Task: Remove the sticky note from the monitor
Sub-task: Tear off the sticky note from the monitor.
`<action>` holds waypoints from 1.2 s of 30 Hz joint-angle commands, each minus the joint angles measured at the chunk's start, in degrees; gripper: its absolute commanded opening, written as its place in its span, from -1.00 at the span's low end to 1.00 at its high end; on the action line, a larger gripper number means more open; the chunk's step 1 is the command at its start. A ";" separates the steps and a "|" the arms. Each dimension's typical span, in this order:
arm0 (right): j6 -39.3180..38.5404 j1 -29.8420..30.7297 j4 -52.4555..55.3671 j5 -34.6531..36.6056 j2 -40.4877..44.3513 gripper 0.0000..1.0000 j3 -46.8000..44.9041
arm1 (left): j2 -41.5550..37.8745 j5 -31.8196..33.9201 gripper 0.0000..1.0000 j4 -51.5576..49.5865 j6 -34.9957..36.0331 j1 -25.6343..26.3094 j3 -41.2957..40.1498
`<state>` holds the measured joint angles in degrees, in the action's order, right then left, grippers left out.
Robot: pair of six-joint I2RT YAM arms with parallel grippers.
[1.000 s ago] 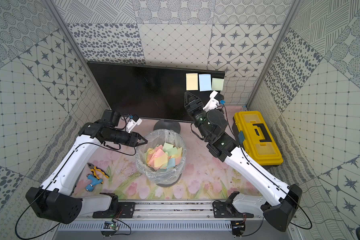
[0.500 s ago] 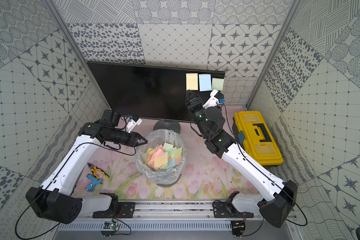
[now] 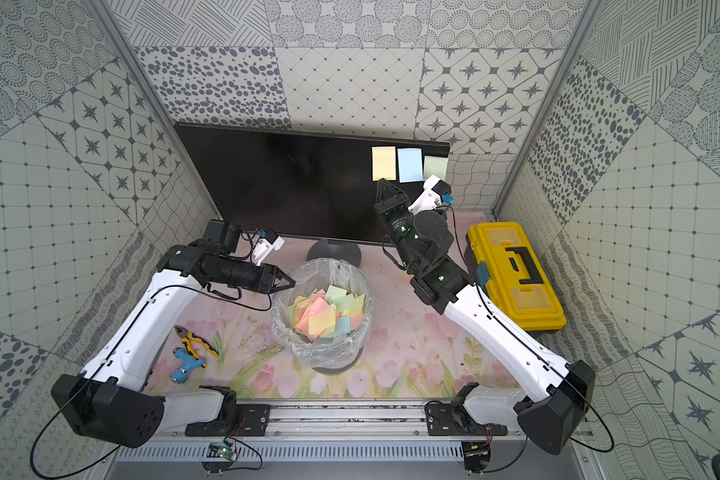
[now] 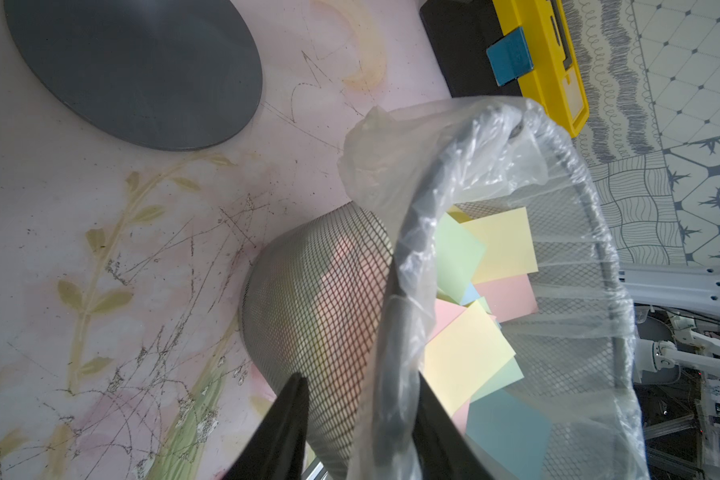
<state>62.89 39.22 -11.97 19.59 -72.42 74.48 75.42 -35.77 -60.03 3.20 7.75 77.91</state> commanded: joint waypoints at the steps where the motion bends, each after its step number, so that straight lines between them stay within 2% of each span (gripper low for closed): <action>1: 0.05 -0.16 -2.71 -0.42 -0.89 -0.92 2.19 | -0.20 -0.97 -0.16 -1.14 0.53 -0.10 0.38; 3: 0.21 -0.17 -2.80 -0.65 -1.07 -0.99 2.55 | -0.21 -0.97 -0.16 -1.14 0.58 -0.10 0.39; 14: 0.22 -0.13 -2.51 -1.06 -1.40 -1.00 3.13 | -0.03 -1.14 -0.16 -1.05 0.56 -0.10 0.39; 15: 0.08 -0.19 -2.48 -1.08 -1.40 -0.90 2.94 | -0.09 -1.15 -0.16 -0.99 0.57 -0.09 0.33; 17: 0.52 -0.15 -2.34 -0.78 -1.28 -0.37 2.42 | -0.04 -1.07 -0.17 -1.05 0.58 -0.08 0.35; 18: 0.82 -0.15 -2.24 -0.66 -1.13 -0.19 2.10 | -0.08 -1.06 -0.16 -1.05 0.58 -0.10 0.40; 20: 1.31 -0.14 -2.15 -0.81 -0.96 -0.01 1.34 | -0.04 -0.96 -0.16 -1.05 0.58 -0.04 0.38; 24: 1.85 -0.21 -1.93 -1.31 -0.55 0.09 -0.03 | 0.03 -0.82 -0.16 -1.13 0.60 -0.09 0.31; 36: 3.95 -3.07 -2.47 -4.32 -4.42 0.06 3.02 | 0.52 -0.62 -0.16 -0.63 0.75 -0.08 -0.17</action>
<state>66.54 36.51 -12.71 16.91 -75.20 75.44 75.53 -35.77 -60.03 3.20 7.75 77.91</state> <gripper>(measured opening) 0.535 0.418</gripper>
